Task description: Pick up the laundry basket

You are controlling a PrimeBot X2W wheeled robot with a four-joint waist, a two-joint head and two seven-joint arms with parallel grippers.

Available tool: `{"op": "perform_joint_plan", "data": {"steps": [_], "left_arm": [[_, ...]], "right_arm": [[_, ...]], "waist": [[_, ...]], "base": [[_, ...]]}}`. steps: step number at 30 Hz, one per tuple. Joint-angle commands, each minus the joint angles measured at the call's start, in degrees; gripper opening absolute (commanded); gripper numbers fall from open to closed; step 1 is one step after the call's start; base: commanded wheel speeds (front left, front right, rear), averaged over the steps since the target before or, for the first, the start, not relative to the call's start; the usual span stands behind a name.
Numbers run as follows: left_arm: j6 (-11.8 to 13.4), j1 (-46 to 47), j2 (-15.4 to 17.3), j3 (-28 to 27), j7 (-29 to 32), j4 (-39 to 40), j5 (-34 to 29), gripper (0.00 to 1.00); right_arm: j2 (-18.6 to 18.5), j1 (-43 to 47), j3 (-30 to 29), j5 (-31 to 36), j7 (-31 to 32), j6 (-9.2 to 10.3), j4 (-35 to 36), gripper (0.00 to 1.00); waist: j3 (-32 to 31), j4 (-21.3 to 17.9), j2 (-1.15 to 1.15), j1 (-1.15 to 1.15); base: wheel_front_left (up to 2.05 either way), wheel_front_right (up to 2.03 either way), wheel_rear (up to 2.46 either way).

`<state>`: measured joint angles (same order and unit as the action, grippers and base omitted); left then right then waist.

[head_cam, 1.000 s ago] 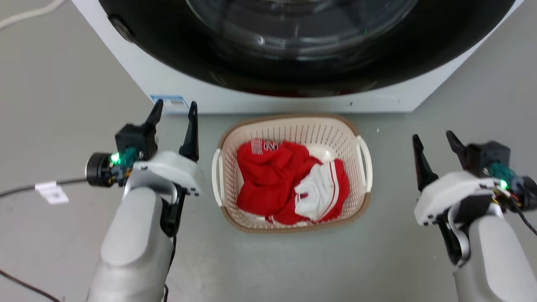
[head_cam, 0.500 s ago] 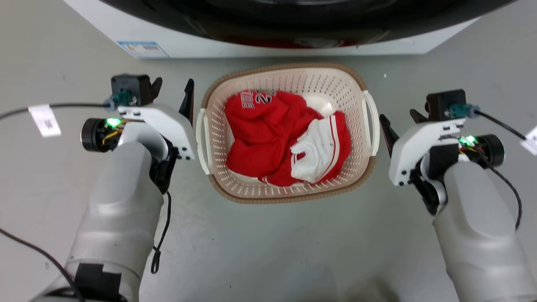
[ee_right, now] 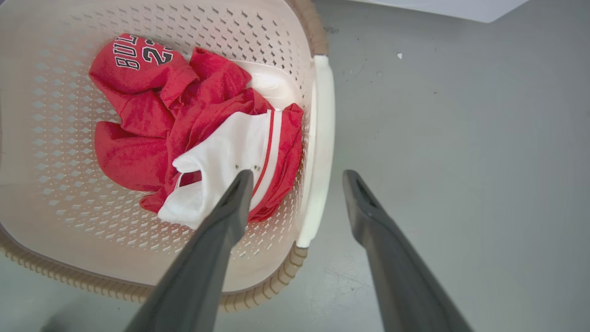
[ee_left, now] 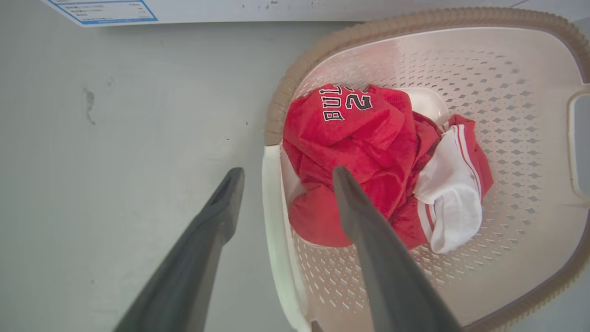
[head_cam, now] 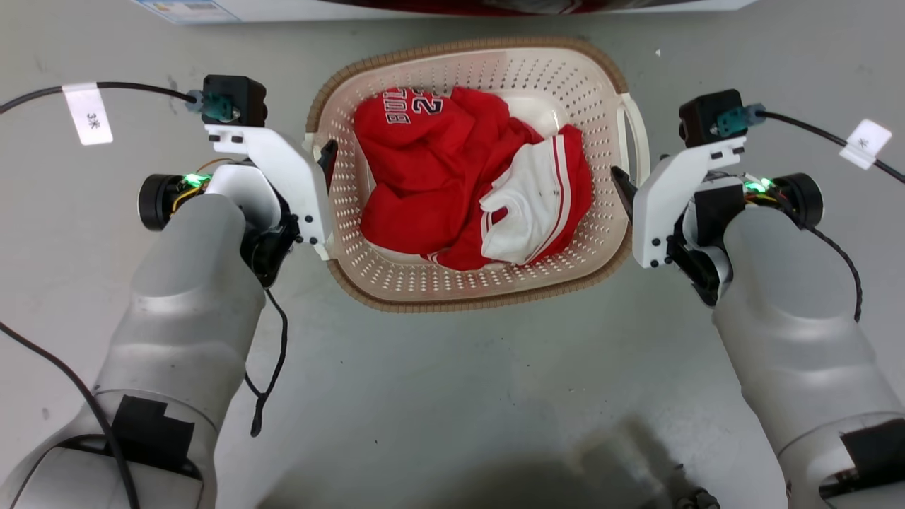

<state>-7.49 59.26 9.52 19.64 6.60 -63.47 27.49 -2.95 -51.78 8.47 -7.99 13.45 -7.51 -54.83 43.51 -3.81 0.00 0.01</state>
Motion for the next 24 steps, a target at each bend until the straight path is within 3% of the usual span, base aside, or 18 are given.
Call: {"op": "perform_joint_plan", "data": {"steps": [1, 11, 24], "left_arm": [[0.0, 0.9, 1.0, 1.4, 1.8, -0.3, 1.4, 1.0], [0.0, 2.9, 3.0, 7.3, 8.2, -0.5, 7.9, 1.0], [0.0, 6.4, 3.0, 11.9, 8.9, -2.6, 12.2, 1.0]], "right_arm": [[0.1, -2.0, 1.3, -1.1, 0.1, 0.04, -1.6, 1.0], [0.1, -8.1, 6.1, -4.9, 1.1, 0.04, -8.8, 1.0], [0.1, -12.3, 9.6, -8.5, -0.1, 0.04, -14.2, 1.0]], "waist": [[1.2, -0.2, 0.0, -0.01], [5.5, -0.5, 0.0, -0.01], [9.2, -0.4, 0.0, -0.01]], "base": [[0.0, 0.0, 0.0], [0.0, 0.0, 0.0], [0.0, 0.0, 0.0]]}}
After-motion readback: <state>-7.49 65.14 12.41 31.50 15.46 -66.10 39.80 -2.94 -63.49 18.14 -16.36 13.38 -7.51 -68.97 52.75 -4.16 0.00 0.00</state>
